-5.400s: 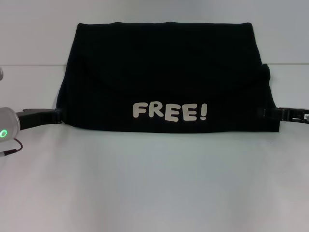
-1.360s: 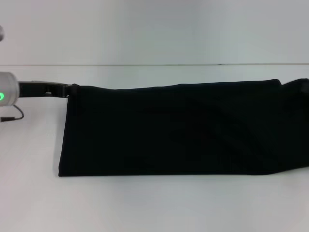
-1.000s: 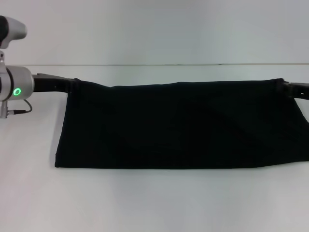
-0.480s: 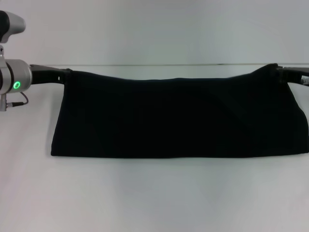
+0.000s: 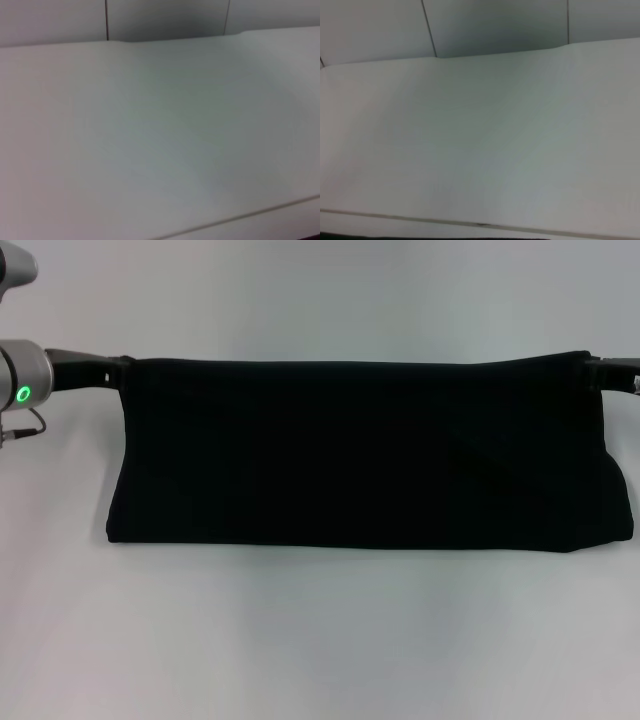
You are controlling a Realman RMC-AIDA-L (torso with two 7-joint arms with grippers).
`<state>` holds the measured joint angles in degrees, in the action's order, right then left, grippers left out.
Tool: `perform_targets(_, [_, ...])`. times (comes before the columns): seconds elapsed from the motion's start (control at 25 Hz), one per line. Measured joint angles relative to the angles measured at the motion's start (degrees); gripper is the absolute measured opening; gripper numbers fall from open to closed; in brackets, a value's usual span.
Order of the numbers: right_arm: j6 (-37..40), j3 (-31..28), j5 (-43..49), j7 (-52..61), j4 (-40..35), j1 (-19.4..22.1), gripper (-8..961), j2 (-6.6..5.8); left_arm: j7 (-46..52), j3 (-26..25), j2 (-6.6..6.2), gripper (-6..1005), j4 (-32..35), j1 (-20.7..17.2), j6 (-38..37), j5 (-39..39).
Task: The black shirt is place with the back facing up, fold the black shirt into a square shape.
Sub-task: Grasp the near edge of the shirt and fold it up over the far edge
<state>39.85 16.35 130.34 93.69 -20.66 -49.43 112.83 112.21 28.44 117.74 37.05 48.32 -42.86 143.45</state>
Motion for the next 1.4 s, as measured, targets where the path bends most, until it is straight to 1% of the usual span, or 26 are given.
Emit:
perform_targets(0.32, [-1.11,0.04,0.0,-0.04,0.36,-0.37,32,-0.17,-0.03,0.1,0.21,24,-0.03,0.53,1.72,-0.02])
perform_targets(0.52, [-3.12,0.09,0.0,-0.57,0.79,-0.41,31,0.52,-0.52,0.16,1.13,27,-0.98,0.57,4.7,-0.24])
perform_targets(0.6, [-3.75,0.09,0.0,-0.6,0.81,-0.41,32,0.59,-0.61,0.2,1.37,27,-1.49,0.54,5.75,-0.52])
perform_targets(0.76, [-4.48,0.09,0.0,-0.48,0.88,-0.37,32,0.63,-0.67,0.88,1.17,29,-2.99,0.68,7.52,-0.63])
perform_targets(1.24, [-4.91,0.3,0.0,-0.46,0.99,-0.59,32,0.66,-0.69,1.35,1.09,35,-3.13,0.68,8.35,-0.72])
perform_targets(1.4, [-4.97,0.53,0.0,-0.28,1.3,-0.72,32,0.76,-0.68,2.39,1.35,36,-3.19,0.65,9.54,-0.72])
